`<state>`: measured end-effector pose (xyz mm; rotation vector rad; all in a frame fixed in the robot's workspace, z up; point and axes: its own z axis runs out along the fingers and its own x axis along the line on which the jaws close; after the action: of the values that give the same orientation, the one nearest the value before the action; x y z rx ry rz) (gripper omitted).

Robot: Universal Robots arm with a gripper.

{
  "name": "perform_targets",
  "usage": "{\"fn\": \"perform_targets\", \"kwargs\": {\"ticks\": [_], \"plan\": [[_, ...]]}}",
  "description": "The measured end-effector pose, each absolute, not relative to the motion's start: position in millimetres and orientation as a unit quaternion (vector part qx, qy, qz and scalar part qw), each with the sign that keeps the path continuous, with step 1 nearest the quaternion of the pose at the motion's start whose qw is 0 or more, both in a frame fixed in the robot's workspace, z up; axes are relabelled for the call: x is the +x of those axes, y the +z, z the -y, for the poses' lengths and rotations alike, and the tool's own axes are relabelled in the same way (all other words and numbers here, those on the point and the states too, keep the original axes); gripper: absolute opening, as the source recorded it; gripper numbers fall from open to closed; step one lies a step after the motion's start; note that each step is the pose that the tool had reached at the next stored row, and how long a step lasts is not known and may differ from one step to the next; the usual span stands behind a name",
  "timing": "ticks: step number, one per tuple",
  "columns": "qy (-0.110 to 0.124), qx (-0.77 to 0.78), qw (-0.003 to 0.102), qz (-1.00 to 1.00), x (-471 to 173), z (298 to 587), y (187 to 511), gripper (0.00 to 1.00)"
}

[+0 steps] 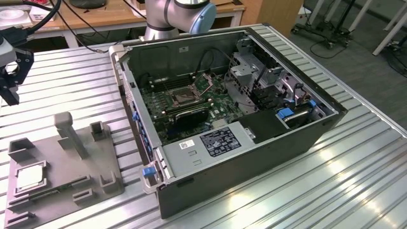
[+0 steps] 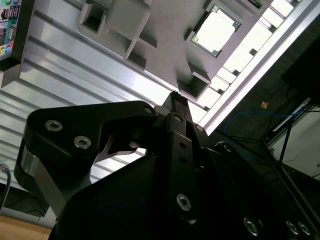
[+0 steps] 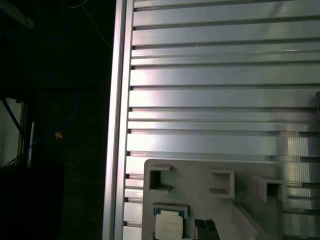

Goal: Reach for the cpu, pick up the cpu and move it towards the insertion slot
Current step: 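Reach for the cpu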

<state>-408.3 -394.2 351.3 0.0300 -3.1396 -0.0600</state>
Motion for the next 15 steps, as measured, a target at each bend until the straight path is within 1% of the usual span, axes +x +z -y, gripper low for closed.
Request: {"fn": "perform_targets", "kwargs": {"ticks": [7, 15], "plan": [[-0.019, 0.01, 0.001, 1.0, -408.4, 394.8, 351.2, 0.11], [-0.019, 0.012, -0.001, 1.0, -416.0, 402.9, 350.1, 0.11]]}}
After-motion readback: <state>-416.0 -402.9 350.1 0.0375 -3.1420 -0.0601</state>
